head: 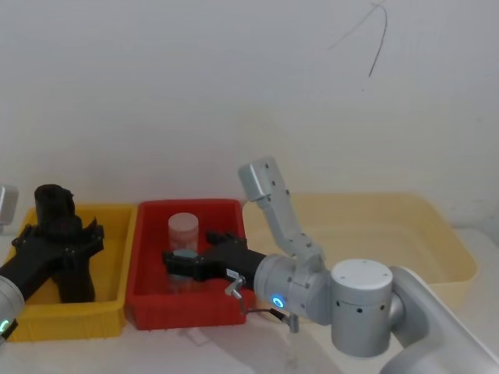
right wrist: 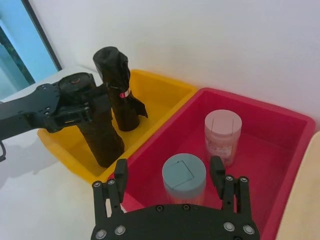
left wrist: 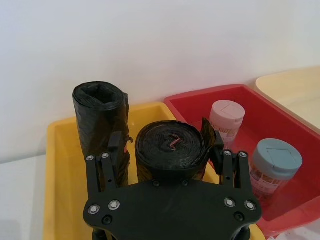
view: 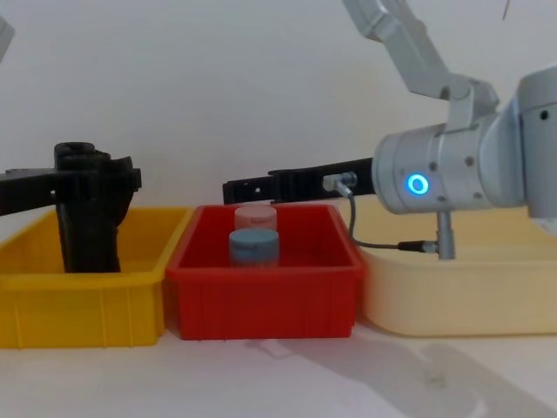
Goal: Pick up the garbage bag with the one hand and transfer it to the other hand.
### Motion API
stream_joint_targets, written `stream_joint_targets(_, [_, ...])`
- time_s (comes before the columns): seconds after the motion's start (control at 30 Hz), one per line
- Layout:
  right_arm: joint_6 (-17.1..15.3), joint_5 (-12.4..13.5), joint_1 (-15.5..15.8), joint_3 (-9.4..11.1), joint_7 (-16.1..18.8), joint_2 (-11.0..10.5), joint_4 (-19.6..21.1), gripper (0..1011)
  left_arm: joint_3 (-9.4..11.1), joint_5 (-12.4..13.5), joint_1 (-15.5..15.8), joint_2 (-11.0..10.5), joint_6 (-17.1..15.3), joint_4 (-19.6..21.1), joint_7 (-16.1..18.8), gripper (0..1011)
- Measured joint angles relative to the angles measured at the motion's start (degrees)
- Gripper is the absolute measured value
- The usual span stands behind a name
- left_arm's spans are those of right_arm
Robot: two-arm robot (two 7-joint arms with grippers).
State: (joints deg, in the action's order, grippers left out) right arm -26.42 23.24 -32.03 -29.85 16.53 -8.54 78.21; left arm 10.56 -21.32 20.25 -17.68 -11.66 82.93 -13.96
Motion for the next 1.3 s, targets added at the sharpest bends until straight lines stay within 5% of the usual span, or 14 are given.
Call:
stream_joint_targets(0.5, [0.6,-2.2,-4.1,-1.5,0.6,1.9,-6.5,1001,0.0,0.0,0.1,0.1,0.1,-0.2,-0.1,1001])
stream_joint_targets(1.3, [1.8,-5.3,-6.6,-3.2,1.2,3.4,-12.4,1001,0.0,0.0,0.2,0.1,0.1,-0.3,-0.1,1002])
